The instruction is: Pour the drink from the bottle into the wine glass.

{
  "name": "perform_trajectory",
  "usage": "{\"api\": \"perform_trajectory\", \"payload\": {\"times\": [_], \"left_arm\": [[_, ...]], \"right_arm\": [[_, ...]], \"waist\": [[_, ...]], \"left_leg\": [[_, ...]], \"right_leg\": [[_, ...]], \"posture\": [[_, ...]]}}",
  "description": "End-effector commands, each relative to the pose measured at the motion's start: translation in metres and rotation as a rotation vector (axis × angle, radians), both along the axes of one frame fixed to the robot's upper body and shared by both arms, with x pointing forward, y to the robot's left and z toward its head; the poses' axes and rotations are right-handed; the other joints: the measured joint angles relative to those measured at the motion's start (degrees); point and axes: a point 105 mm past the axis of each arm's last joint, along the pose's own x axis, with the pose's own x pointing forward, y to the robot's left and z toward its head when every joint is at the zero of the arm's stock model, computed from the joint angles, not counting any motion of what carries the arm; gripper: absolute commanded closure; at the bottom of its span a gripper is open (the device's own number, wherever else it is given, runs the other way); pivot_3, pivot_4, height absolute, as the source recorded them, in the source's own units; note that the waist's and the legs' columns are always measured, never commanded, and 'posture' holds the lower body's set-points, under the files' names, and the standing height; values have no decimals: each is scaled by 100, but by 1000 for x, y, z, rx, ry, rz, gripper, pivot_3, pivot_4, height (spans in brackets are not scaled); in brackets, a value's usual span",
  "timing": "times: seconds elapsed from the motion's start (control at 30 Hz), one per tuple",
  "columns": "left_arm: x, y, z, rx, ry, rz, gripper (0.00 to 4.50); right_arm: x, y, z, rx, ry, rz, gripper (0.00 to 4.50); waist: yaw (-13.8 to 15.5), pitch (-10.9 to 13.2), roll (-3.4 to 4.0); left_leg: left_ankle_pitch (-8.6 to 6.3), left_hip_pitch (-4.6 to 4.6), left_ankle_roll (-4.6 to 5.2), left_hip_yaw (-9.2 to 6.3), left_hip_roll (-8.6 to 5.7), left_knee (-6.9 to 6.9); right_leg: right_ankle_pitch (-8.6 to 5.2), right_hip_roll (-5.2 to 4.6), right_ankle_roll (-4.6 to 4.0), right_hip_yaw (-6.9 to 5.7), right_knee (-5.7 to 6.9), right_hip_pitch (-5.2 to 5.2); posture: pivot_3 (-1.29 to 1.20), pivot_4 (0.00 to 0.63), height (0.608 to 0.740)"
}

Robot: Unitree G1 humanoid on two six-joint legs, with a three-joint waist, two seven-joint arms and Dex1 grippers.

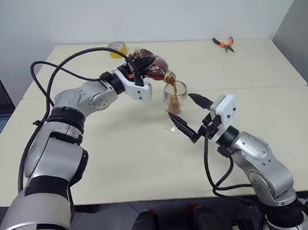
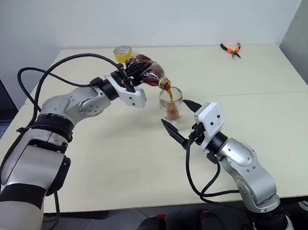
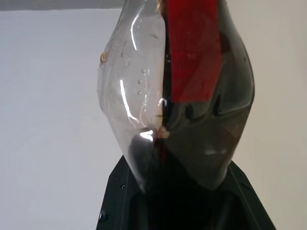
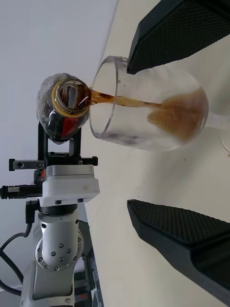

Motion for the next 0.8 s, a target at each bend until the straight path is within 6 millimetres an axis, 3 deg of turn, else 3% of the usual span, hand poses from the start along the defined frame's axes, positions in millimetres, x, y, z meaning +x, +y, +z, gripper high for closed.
{"api": "perform_trajectory", "payload": {"times": [0.03,0.8], "left_arm": [[-2,1,28,-38,-78,-6,3807],[-1,1,39,-53,-117,5,3807]], "right_arm": [[-2,0,6,11,-26,3,0],[0,-3,7,22,-26,-17,0]], "waist": [[0,0,0],[0,0,0]], "left_leg": [[0,0,0,0,0,0],[0,-4,0,-1,0,12]], "right_leg": [[0,0,0,0,0,0],[0,0,0,-1,4,0]], "posture": [[0,150,740],[0,150,740]]}}
